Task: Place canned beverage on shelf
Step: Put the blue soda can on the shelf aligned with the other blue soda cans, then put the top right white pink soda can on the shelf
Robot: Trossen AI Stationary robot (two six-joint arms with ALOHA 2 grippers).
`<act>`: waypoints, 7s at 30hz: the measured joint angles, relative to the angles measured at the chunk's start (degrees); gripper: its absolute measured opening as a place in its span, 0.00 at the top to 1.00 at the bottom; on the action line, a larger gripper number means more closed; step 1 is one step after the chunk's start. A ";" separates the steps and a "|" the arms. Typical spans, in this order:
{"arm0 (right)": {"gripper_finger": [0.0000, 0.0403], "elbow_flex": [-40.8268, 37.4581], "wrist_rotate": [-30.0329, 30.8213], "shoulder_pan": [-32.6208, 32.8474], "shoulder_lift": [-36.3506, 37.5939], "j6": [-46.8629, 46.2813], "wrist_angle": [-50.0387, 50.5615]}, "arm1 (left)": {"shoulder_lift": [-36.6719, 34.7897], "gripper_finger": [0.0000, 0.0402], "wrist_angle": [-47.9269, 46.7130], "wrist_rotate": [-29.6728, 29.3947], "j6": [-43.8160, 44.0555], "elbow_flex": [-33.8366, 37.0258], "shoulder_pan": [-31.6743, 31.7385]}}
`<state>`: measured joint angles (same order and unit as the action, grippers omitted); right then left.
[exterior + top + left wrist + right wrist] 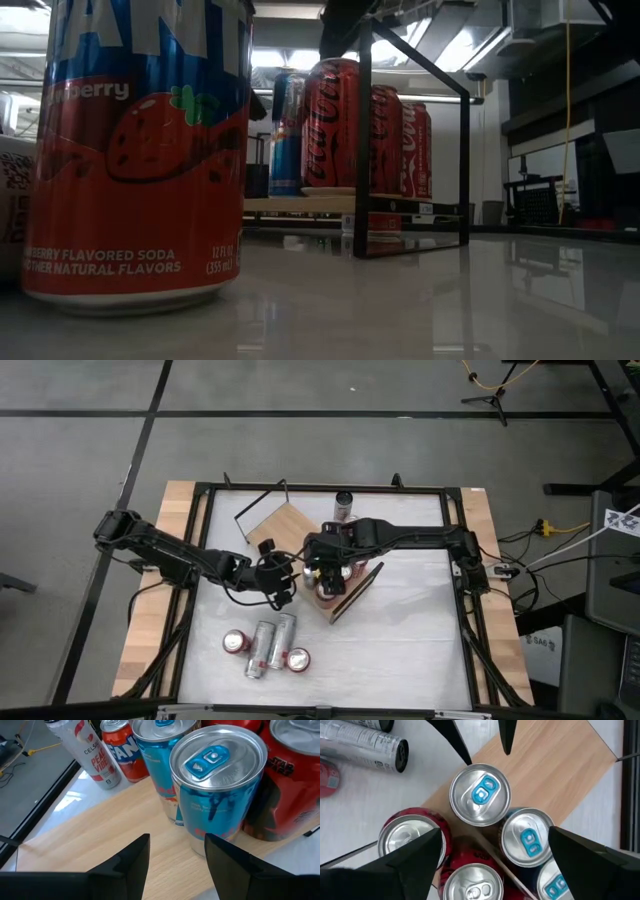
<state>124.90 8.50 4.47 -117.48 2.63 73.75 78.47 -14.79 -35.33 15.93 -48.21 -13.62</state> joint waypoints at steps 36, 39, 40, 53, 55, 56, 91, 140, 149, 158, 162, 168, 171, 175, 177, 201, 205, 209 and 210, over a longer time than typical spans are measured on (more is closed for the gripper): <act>0.12 -0.04 -5.22 -26.14 7.16 13.62 2.10 | -25.90 0.55 -9.26 -2.04 -3.00 0.02 -1.63; 0.12 -0.04 -9.09 -28.77 6.95 16.12 0.29 | -25.94 0.55 -9.19 -2.12 -3.03 0.01 -0.57; 0.12 -0.04 -9.87 -29.42 6.73 16.55 -0.49 | -25.94 0.55 -9.26 -2.10 -3.03 0.02 -0.17; 0.12 -0.02 -12.58 -31.50 0.19 19.67 -0.69 | -25.92 0.55 -10.24 -1.44 -3.03 0.02 4.06; 0.12 -0.02 -11.97 -31.47 -0.64 20.12 -0.73 | -25.92 0.55 -10.24 -1.08 -3.03 0.02 4.33; 0.12 -0.02 -11.46 -31.47 -1.09 20.14 -0.72 | -25.92 0.55 -10.23 -1.06 -3.03 0.02 4.36; 0.12 -0.04 -5.69 -31.50 -8.06 24.35 2.43 | -25.90 0.55 -10.22 -0.98 -2.96 0.02 4.35; 0.40 10.10 -5.58 -28.93 -4.46 13.57 6.83 | -25.88 0.55 -10.16 -1.01 -2.98 0.02 4.32; 0.41 10.10 -5.58 -26.07 -4.28 10.43 6.19 | -25.88 0.55 -10.17 -1.01 -2.98 0.02 4.32; 0.41 10.10 -5.18 -24.38 -4.26 10.27 5.64 | -25.88 0.55 -10.18 -1.01 -2.96 0.02 4.32; 0.41 10.05 -5.07 -24.30 -3.40 9.37 5.84 | -25.88 0.55 -10.16 -1.01 -2.94 0.02 4.32; 0.41 10.05 -5.14 -23.91 -0.42 7.77 5.82 | -25.88 0.55 -10.16 -1.01 -2.89 0.02 4.32; 0.41 10.05 -6.64 -23.36 0.60 5.77 5.82 | -25.88 0.55 -10.15 -1.01 -2.81 0.02 4.33; 0.41 10.08 -7.62 -21.87 1.08 3.32 5.80 | -25.88 0.55 -10.16 -1.01 -2.81 0.02 4.32; 0.41 10.08 -7.73 -20.94 1.08 3.20 5.82 | -25.88 0.55 -10.13 -1.01 -2.81 0.02 4.34; 0.39 9.18 -8.05 -17.62 0.44 1.88 5.48 | -17.89 0.55 -9.16 -0.67 -3.12 0.02 13.91; 0.39 9.12 -8.33 -17.62 -0.97 1.88 5.41 | -15.33 0.55 -5.76 4.76 -6.44 0.00 18.61; 0.39 9.14 -9.11 -17.62 -1.99 2.04 5.36 | -11.60 0.55 -2.06 11.53 -10.37 0.00 22.78; 0.39 9.14 -9.33 -17.62 -2.42 2.05 5.45 | -10.47 0.55 -1.32 13.40 -11.60 0.02 23.68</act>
<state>134.04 -0.84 -13.15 -119.89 4.69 79.20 68.00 -16.12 -21.93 4.33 -48.18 10.06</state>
